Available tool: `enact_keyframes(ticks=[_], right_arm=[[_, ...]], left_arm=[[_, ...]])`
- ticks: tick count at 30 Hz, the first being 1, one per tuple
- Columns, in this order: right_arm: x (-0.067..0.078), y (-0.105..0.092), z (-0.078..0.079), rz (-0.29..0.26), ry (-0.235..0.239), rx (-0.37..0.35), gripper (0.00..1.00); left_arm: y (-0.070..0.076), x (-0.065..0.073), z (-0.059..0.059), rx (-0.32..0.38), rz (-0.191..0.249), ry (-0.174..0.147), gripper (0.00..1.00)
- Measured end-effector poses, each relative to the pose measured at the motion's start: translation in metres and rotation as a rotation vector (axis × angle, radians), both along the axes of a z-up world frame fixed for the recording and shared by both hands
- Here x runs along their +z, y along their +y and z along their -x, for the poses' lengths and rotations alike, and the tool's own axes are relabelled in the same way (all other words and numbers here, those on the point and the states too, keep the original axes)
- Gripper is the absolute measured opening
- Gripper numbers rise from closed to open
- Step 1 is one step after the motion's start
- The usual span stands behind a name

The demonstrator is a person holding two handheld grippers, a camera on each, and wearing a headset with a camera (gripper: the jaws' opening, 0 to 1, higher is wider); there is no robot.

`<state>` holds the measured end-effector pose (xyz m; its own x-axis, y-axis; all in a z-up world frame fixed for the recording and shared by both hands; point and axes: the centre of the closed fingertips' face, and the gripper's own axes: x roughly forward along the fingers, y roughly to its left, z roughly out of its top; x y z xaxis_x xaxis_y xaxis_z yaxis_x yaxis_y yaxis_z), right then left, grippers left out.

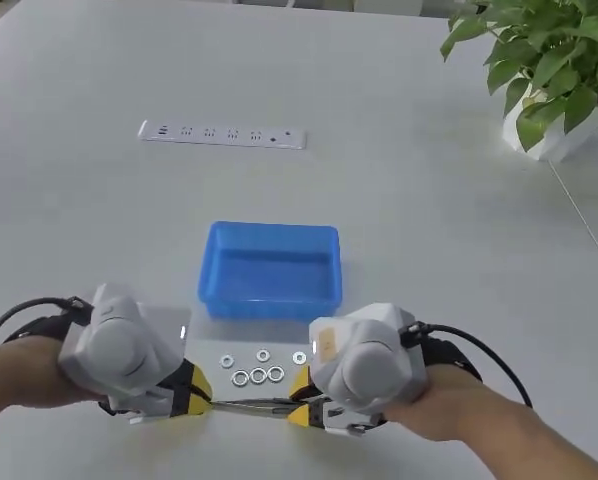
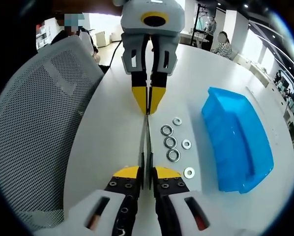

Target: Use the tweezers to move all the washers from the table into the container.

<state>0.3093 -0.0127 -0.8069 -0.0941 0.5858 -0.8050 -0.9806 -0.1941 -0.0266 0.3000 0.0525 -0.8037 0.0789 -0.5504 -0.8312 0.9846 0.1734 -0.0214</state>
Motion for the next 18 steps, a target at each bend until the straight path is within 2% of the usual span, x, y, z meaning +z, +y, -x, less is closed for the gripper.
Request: enact_keyframes(ticks=[5,18], right_arm=[[0.000,0.000,0.000,0.002,-0.001,0.000,0.12],[0.000,0.003,0.001,0.003,-0.007,0.003,0.13]], left_arm=[[0.000,0.009,0.001,-0.004,-0.006,0.007,0.05],[-0.006,0.042,-0.002,-0.016,-0.010,-0.029,0.05]])
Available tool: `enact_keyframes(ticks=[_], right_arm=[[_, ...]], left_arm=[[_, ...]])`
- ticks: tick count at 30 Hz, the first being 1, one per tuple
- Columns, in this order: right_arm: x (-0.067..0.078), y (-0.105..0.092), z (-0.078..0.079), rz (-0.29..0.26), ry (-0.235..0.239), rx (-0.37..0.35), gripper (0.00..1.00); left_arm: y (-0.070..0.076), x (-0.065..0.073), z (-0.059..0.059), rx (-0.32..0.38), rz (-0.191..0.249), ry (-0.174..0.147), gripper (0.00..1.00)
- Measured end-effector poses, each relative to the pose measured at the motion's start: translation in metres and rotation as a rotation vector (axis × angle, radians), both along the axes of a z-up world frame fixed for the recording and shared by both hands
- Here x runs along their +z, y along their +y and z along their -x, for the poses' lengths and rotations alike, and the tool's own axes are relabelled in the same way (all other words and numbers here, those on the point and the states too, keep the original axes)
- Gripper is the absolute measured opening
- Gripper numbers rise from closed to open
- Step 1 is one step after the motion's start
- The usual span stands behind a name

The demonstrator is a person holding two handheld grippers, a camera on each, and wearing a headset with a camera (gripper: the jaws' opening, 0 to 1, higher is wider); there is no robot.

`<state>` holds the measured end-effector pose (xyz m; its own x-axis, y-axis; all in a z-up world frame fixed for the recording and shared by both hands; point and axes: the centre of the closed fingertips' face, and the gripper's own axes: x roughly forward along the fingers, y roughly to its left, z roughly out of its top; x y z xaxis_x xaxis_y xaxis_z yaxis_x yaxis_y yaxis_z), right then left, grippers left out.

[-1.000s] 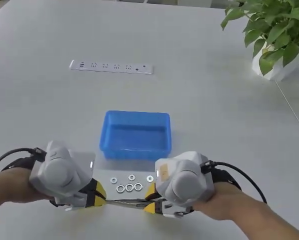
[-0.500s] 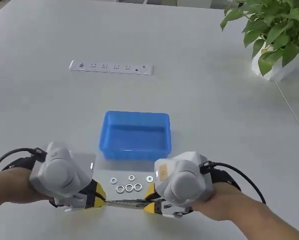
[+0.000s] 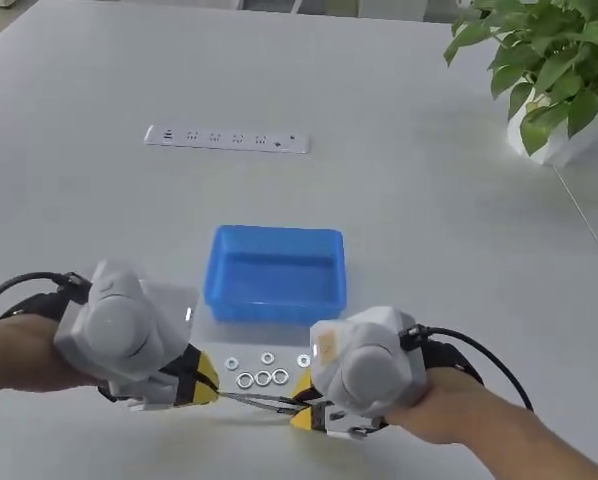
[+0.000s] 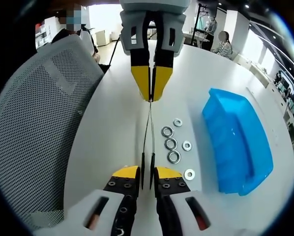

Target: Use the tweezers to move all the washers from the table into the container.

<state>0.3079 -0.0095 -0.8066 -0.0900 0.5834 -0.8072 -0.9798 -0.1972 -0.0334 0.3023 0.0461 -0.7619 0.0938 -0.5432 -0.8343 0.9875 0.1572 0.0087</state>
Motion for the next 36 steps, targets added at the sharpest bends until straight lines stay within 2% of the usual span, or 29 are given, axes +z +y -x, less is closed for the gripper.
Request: enact_keyframes(ticks=[4,14,24,31,36], right_arm=[[0.004,0.004,0.001,-0.020,0.004,-0.003,0.13],[0.015,0.014,0.000,-0.085,0.030,-0.035,0.12],[0.026,0.022,0.000,-0.127,0.029,-0.049,0.11],[0.031,0.029,0.000,-0.158,0.037,-0.061,0.11],[0.031,0.031,0.003,-0.163,0.042,-0.059,0.11]], left_arm=[[-0.002,0.009,0.001,-0.005,0.001,0.000,0.05],[-0.018,0.042,-0.004,-0.015,0.072,-0.039,0.05],[-0.029,0.065,-0.005,-0.025,0.116,-0.066,0.05],[-0.038,0.076,-0.007,-0.039,0.147,-0.084,0.05],[-0.044,0.076,-0.005,-0.057,0.154,-0.084,0.05]])
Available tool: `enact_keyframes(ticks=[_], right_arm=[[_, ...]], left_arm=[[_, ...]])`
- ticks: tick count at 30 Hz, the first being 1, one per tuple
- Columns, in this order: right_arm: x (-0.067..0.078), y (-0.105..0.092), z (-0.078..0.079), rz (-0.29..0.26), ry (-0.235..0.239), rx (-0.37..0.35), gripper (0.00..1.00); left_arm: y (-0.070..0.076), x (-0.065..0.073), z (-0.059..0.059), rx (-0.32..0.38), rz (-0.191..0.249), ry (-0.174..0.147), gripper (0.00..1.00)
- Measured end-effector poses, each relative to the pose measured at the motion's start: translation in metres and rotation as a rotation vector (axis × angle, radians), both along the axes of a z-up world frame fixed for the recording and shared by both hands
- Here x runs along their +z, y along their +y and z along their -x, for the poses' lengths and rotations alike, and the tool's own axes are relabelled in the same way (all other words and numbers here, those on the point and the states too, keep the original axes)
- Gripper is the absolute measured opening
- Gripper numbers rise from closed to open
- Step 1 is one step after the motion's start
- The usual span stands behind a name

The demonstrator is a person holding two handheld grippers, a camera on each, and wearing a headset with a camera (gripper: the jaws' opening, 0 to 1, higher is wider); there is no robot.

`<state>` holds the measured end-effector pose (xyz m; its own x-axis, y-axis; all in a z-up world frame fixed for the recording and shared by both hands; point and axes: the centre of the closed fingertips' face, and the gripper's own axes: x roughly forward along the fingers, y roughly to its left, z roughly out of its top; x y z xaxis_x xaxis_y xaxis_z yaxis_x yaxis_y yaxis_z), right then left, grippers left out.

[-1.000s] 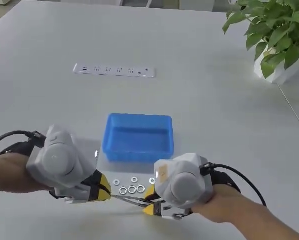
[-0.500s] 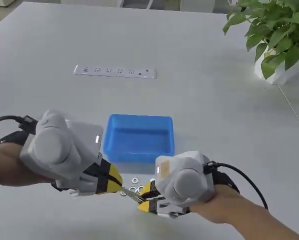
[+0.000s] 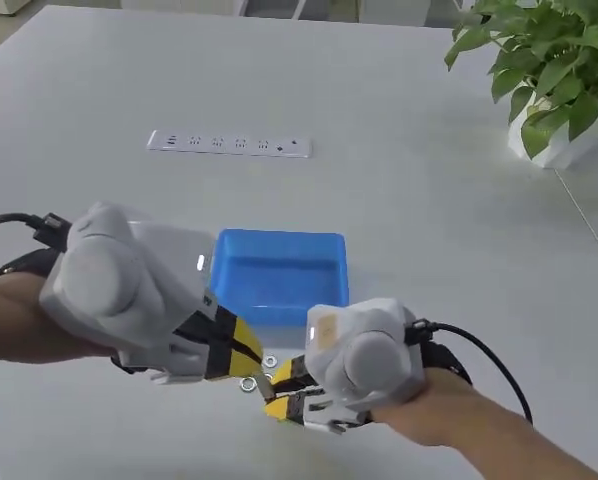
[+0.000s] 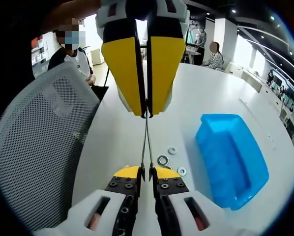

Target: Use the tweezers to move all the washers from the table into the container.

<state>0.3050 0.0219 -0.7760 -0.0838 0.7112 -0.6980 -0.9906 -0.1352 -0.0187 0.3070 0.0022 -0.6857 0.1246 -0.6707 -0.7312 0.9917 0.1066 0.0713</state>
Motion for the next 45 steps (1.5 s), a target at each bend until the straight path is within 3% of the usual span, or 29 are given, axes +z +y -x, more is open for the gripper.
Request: enact_keyframes(ticks=[7,12,14,16,22,34,45], right_arm=[[-0.005,-0.002,0.004,0.014,0.002,0.013,0.11],[-0.005,-0.004,0.006,0.015,0.004,0.021,0.10],[-0.005,-0.004,0.007,0.017,-0.003,0.029,0.09],[-0.005,-0.003,0.007,0.020,-0.004,0.038,0.09],[-0.005,-0.003,0.007,0.021,-0.004,0.040,0.09],[-0.005,-0.004,0.004,0.024,-0.020,0.030,0.12],[0.008,-0.009,-0.007,0.006,-0.054,0.005,0.20]], left_arm=[[-0.005,-0.006,0.004,-0.020,-0.001,0.006,0.05],[-0.011,-0.003,0.009,-0.053,0.037,0.011,0.05],[-0.010,-0.006,0.010,-0.076,0.021,0.001,0.06],[-0.008,-0.012,0.013,-0.092,-0.007,0.013,0.07],[-0.007,-0.017,0.009,-0.082,0.006,-0.001,0.06],[-0.005,-0.018,0.006,-0.072,0.005,0.001,0.05],[-0.003,-0.012,0.002,-0.061,0.008,-0.012,0.05]])
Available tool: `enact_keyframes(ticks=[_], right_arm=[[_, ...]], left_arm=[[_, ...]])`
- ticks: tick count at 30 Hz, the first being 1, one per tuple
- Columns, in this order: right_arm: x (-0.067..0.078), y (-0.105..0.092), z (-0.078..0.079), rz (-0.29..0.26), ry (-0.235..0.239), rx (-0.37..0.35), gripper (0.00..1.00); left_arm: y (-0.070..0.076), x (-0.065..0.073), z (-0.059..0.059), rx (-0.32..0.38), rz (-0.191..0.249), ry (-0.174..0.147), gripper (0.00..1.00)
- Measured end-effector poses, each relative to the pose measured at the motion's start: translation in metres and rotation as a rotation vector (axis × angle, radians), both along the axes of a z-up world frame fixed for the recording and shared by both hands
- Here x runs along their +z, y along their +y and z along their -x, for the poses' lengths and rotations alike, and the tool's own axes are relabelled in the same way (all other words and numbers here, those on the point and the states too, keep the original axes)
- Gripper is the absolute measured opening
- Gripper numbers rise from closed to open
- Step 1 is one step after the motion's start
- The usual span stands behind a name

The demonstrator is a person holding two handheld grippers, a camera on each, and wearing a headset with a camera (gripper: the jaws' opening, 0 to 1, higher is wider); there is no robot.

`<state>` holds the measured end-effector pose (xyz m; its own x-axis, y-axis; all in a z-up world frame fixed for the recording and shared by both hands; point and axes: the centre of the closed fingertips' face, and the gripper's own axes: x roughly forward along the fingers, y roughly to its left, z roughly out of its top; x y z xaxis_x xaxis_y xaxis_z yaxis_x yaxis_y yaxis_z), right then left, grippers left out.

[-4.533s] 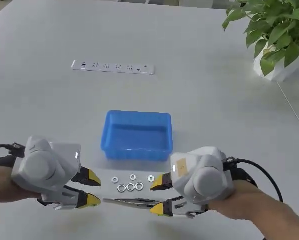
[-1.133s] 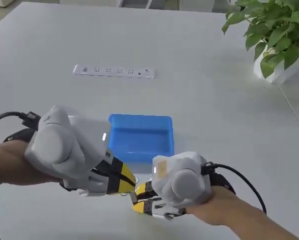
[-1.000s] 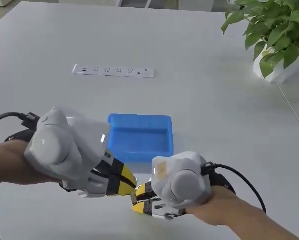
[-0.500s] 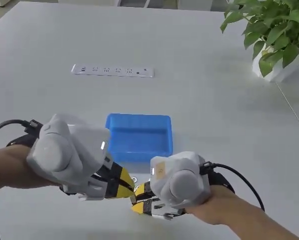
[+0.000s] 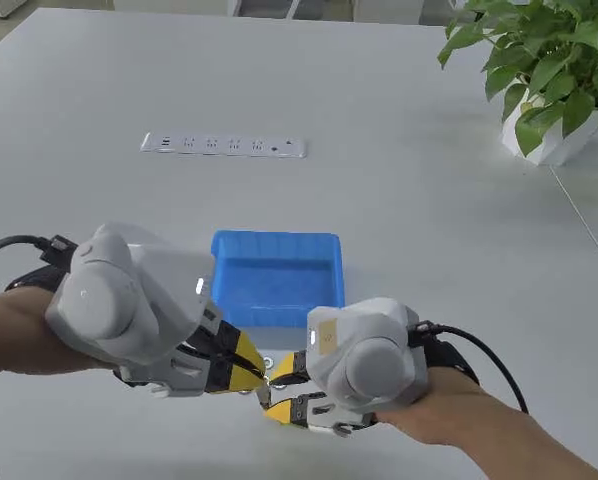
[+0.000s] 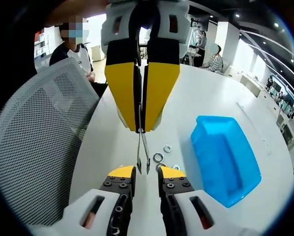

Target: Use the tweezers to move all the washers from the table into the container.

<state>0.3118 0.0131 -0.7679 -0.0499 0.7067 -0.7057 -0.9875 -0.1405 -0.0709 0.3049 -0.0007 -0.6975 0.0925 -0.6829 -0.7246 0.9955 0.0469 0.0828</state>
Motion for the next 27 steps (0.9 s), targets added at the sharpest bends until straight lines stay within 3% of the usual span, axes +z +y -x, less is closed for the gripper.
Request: enact_keyframes(ticks=[12,27], right_arm=[[0.005,-0.022,-0.009,0.002,-0.010,-0.085,0.32],[0.010,-0.047,-0.021,-0.005,-0.012,-0.187,0.38]], left_arm=[[0.001,0.008,-0.010,-0.001,0.003,-0.019,0.05],[-0.002,0.006,-0.017,-0.020,0.001,-0.015,0.05]])
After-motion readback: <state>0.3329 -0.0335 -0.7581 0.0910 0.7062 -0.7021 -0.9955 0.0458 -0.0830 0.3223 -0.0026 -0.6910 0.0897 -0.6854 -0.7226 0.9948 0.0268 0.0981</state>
